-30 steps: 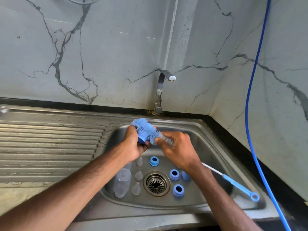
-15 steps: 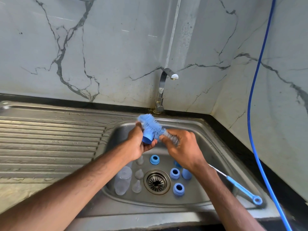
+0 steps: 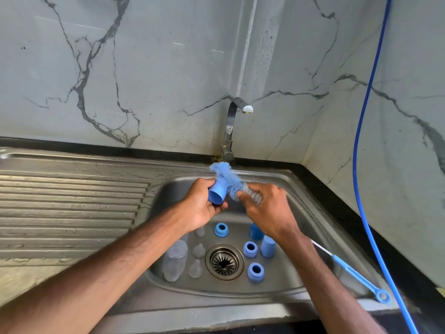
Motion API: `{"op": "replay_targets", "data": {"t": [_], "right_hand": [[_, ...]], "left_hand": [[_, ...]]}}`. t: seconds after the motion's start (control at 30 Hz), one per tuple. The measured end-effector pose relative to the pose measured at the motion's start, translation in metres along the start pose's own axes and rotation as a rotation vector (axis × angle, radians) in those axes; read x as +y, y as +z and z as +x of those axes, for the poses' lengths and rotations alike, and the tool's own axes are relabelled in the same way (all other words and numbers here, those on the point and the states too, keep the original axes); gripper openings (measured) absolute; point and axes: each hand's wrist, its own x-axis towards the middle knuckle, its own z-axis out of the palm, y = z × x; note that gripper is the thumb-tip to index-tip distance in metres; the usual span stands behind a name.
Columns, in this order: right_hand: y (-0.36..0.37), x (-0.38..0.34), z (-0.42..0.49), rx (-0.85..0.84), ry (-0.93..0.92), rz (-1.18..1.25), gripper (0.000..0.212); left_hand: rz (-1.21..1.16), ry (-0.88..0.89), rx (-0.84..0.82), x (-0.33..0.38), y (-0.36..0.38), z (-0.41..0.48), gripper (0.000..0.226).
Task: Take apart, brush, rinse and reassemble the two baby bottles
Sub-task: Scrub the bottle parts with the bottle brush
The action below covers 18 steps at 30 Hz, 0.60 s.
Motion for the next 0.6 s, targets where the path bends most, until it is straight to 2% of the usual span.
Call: {"op": "replay_targets", "data": {"t": [0.1,0.23,0.4,0.53,0.6], "right_hand": [[0.002,-0.009,-0.006,-0.157,-0.102,0.074,0.013],[-0.005,-0.005,0.002,0.000,0.006,0.069,0.018],[0.004,-0.016,-0.009,-0.140,-0.127,0.074,0.017],[-0.002,-0.013,0.001,0.012,0.005,-0.021,0.023],[-0.002,-0.013,-0.003,-0.029,-0.042,0.011,0.022]], "left_hand": [[-0.024,-0.010,0.039,0.002,-0.007,0.003,0.036],[0.059,-0.011,0.047,-0.005,-0.005,0.004,0.037],[-0.032,-0.001,0.092,-0.001,-0.007,0.005,0.040],[-0.066,-0.038,0.013,0.002,-0.006,-0.001,0.040],[-0.060,-0.033,0.024,0.000,-0.005,-0.002,0.041]]}}
